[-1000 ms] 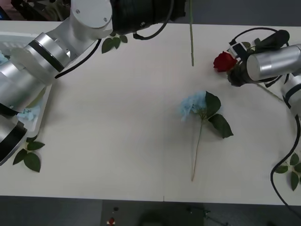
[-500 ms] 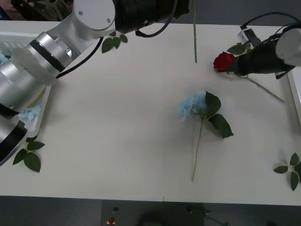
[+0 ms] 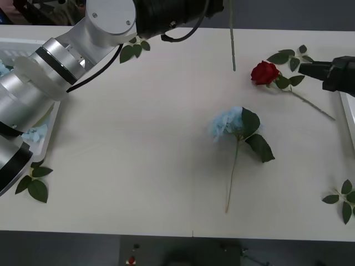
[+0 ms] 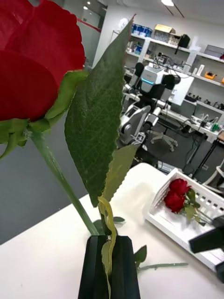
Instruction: Put the red flowers into the right box and the blue flowers into the left box
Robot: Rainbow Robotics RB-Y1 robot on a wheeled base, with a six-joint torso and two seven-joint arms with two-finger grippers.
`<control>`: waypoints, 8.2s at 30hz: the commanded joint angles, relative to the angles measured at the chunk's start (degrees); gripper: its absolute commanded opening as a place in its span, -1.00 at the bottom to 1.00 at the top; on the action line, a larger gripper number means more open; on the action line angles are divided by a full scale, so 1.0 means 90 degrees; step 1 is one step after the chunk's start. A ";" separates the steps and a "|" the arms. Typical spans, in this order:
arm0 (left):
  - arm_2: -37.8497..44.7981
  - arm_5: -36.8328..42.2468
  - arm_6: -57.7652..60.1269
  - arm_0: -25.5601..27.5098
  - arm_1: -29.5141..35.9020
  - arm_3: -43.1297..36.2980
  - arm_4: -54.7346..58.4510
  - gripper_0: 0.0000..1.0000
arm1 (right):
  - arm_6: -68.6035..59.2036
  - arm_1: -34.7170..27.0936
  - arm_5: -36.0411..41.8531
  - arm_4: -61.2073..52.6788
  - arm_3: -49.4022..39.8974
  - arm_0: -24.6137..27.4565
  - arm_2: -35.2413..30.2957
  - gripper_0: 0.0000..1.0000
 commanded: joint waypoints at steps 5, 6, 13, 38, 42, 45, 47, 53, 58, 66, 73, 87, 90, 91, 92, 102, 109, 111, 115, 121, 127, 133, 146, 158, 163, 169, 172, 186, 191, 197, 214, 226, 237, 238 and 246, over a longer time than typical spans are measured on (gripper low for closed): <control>0.0085 -0.0054 -0.0078 -0.0070 -0.0114 -0.0197 0.0051 -1.00 | 0.1358 0.1533 0.0124 -0.0426 -0.0509 0.0488 -0.0832 0.38; 0.0085 -0.0054 -0.0078 -0.0070 -0.0114 -0.0197 0.0051 -1.00 | 0.1407 0.1641 0.0124 -0.0417 -0.0509 0.0488 -0.0871 0.38; 0.0085 -0.0054 -0.0078 -0.0070 -0.0114 -0.0197 0.0051 -1.00 | 0.1456 0.2607 -0.0032 -0.0016 -0.0509 0.0166 -0.0988 0.39; 0.0085 -0.0054 -0.0078 -0.0070 -0.0114 -0.0197 0.0051 -1.00 | 0.1768 0.4199 -0.0003 0.1009 -0.0509 -0.0987 -0.0773 0.40; 0.0085 -0.0054 -0.0078 -0.0070 -0.0114 -0.0197 0.0051 -1.00 | 0.1788 0.4355 0.0065 0.1097 -0.0509 -0.1084 -0.0754 0.41; 0.0085 -0.0054 -0.0078 -0.0070 -0.0114 -0.0197 0.0051 -1.00 | 0.1807 0.4453 0.0075 0.1205 -0.0509 -0.1143 -0.0676 0.41; 0.0085 -0.0054 -0.0078 -0.0070 -0.0114 -0.0197 0.0051 -1.00 | 0.1807 0.4463 -0.0003 0.1205 -0.0509 -0.1192 -0.0549 0.41; 0.0085 -0.0054 -0.0078 -0.0070 -0.0114 -0.0197 0.0051 -1.00 | 0.1768 0.4629 -0.0462 0.1214 -0.0509 -0.1260 -0.0226 -0.53; 0.0085 -0.0054 -0.0078 -0.0070 -0.0114 -0.0197 0.0051 -1.00 | 0.1700 0.4824 -0.0726 0.1214 -0.0411 -0.1309 -0.0168 -1.00; 0.0085 -0.0054 -0.0078 -0.0070 -0.0114 -0.0197 0.0051 -1.00 | 0.1710 0.4902 -0.0677 0.1214 0.0146 -0.1631 -0.0168 -1.00; 0.0085 -0.0054 -0.0078 -0.0070 -0.0114 -0.0197 0.0051 1.00 | 0.1651 0.4893 -0.0716 0.1214 0.0175 -0.1651 -0.0197 -1.00; 0.0085 -0.0054 -0.0078 -0.0070 -0.0114 -0.0197 0.0051 1.00 | 0.1417 0.4560 -0.0696 0.1253 0.0478 -0.1641 -0.0285 -1.00; 0.0085 -0.0054 -0.0078 -0.0070 -0.0114 -0.0197 0.0051 1.00 | 0.1114 0.4209 -0.0667 0.1312 0.0761 -0.1651 -0.0275 -1.00; 0.0095 -0.0142 -0.0059 0.0106 -0.0105 -0.0129 0.0090 1.00 | 0.0860 0.3877 -0.0550 0.1341 0.0917 -0.1641 -0.0275 -1.00; 0.0095 -0.0171 -0.0049 0.0116 -0.0095 -0.0129 0.0099 1.00 | 0.0743 0.3721 -0.0491 0.1361 0.0985 -0.1641 -0.0275 -1.00; -0.0286 0.0561 -0.0030 0.0897 0.1380 -0.1360 0.2228 1.00 | -0.0917 0.0391 0.1882 0.3138 0.1864 -0.1651 -0.0422 -1.00; -0.0168 0.1352 -0.0596 0.2586 0.2083 -0.2160 0.1330 1.00 | -0.1669 -0.1357 0.3083 0.3871 0.2792 -0.1661 -0.0461 -1.00; 0.0007 0.1704 -0.1084 0.2860 0.2171 -0.2199 0.1017 1.00 | -0.1640 -0.1660 0.3151 0.4203 0.3339 -0.1661 -0.0461 -1.00; 0.0408 0.2163 -0.1719 0.3319 0.2395 -0.2483 0.1017 1.00 | -0.1581 -0.1816 0.2937 0.4847 0.4179 -0.1661 -0.0461 -1.00; 0.0681 0.2319 -0.2559 0.3534 0.3216 -0.3322 0.1262 1.00 | -0.1484 -0.1758 0.2312 0.5072 0.5077 -0.1651 -0.0266 -1.00; 0.0681 0.1977 -0.2608 0.3651 0.3763 -0.4162 0.1535 1.00 | -0.1542 -0.1553 0.1179 0.5081 0.5116 -0.1661 0.0535 -1.00; 0.0691 0.1460 -0.2715 0.4110 0.3753 -0.4572 0.1584 1.00 | -0.1513 -0.1338 0.0524 0.5091 0.5116 -0.1651 0.0731 0.13; 0.0740 0.1723 -0.2744 0.4071 0.3772 -0.4494 0.1769 1.00 | -0.0498 -0.1123 0.0661 0.5003 0.3730 -0.1651 0.0750 0.43; 0.0740 0.1723 -0.2744 0.4071 0.3772 -0.4494 0.1769 1.00 | -0.2695 -0.0234 0.0456 0.5794 0.1718 -0.2706 0.2557 0.42; 0.0740 0.1723 -0.2744 0.4071 0.3772 -0.4494 0.1769 1.00 | -0.3154 0.0488 0.0251 0.6234 0.2538 -0.3516 0.3221 0.43; 0.0740 0.1723 -0.2744 0.4071 0.3772 -0.4494 0.1769 1.00 | -0.3037 0.1533 -0.0286 0.6693 0.4052 -0.4248 0.3299 0.42; 0.0740 0.1723 -0.2744 0.4071 0.3772 -0.4494 0.1769 1.00 | -0.2998 0.1885 -0.0394 0.6966 0.4589 -0.4502 0.3299 0.43; 0.0740 0.1723 -0.2744 0.4071 0.3772 -0.4494 0.1769 1.00 | -0.2910 0.2627 -0.1224 0.8333 0.5722 -0.4727 0.3436 0.43; 0.0740 0.1723 -0.2744 0.4071 0.3772 -0.4494 0.1769 1.00 | -0.2890 0.2666 -0.1614 0.8382 0.6034 -0.4737 0.3719 0.43; 0.0740 0.1723 -0.2744 0.4071 0.3772 -0.4494 0.1769 1.00 | -0.2890 0.2744 -0.1653 0.8470 0.6112 -0.4727 0.3768 0.42; 0.0740 0.1723 -0.2744 0.4071 0.3772 -0.4494 0.1769 1.00 | -0.3056 0.2959 -0.1663 0.9027 0.6230 -0.4727 0.3680 -1.00; 0.0740 0.1723 -0.2744 0.4071 0.3772 -0.4494 0.1769 1.00 | -0.3115 0.2969 -0.1663 0.9037 0.6278 -0.4707 0.3680 -1.00; 0.0740 0.1723 -0.2744 0.4071 0.3772 -0.4494 0.1769 1.00 | -0.2831 0.2461 -0.0081 0.7914 0.6210 -0.4717 0.2654 -1.00; 0.0740 0.1723 -0.2744 0.4071 0.3772 -0.4494 0.1769 1.00 | -0.2646 0.2344 0.0173 0.7679 0.6191 -0.4717 0.2498 -1.00; 0.0740 0.1723 -0.2744 0.4071 0.3772 -0.4494 0.1769 1.00 | -0.1738 0.1475 0.1394 0.6546 0.6220 -0.4707 0.1678 -1.00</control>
